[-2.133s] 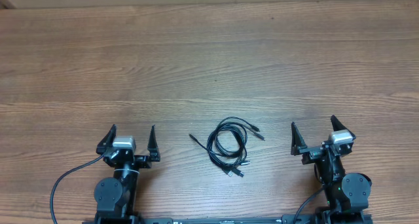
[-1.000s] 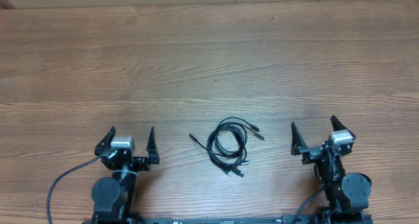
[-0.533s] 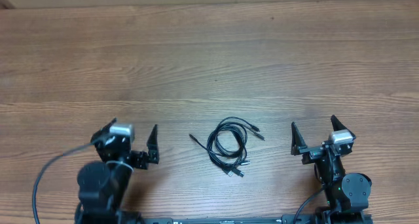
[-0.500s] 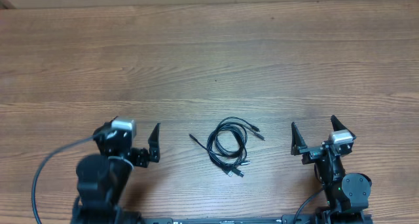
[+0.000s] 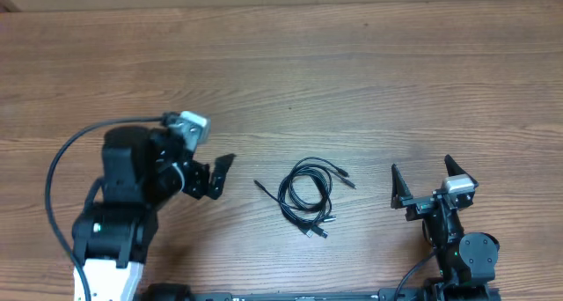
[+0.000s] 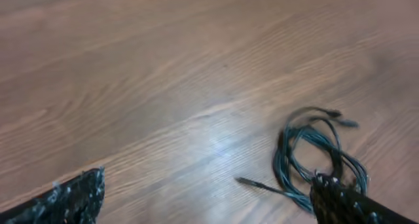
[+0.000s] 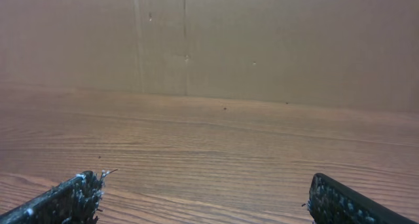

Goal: Untangle cables
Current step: 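Move the left gripper forward over the black cable bundle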

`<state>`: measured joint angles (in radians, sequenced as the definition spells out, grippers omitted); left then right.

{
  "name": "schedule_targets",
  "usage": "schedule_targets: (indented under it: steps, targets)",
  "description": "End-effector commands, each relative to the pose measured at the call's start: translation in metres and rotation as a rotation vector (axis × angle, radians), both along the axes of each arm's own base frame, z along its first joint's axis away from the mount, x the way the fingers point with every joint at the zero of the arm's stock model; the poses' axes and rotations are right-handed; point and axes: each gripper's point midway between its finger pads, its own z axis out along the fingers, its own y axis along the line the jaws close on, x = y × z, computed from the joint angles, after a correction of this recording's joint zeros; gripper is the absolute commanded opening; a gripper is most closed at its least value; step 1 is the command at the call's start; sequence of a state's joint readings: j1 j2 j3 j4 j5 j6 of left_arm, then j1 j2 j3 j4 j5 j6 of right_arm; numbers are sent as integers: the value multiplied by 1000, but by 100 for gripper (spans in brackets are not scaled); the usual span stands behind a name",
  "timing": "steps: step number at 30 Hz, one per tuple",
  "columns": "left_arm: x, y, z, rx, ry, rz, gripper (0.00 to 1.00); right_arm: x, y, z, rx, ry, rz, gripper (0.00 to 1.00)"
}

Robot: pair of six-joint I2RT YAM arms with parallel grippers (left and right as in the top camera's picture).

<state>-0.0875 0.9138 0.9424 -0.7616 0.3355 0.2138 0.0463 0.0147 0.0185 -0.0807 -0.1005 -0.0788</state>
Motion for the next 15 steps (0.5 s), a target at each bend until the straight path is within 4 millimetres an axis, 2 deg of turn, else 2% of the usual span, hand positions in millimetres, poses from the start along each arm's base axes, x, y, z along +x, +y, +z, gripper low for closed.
schedule_targets:
  steps: [1,10,15]
  targets:
    - [1,-29,7,39,-4,-154,100,0,0,-2,3,-4,-1,100]
    - [8,-92,-25,160,121,-323,100,0,0,-2,2,-4,-1,100]
    - [17,-115,-44,208,191,-346,100,0,0,-2,3,-4,-1,100]
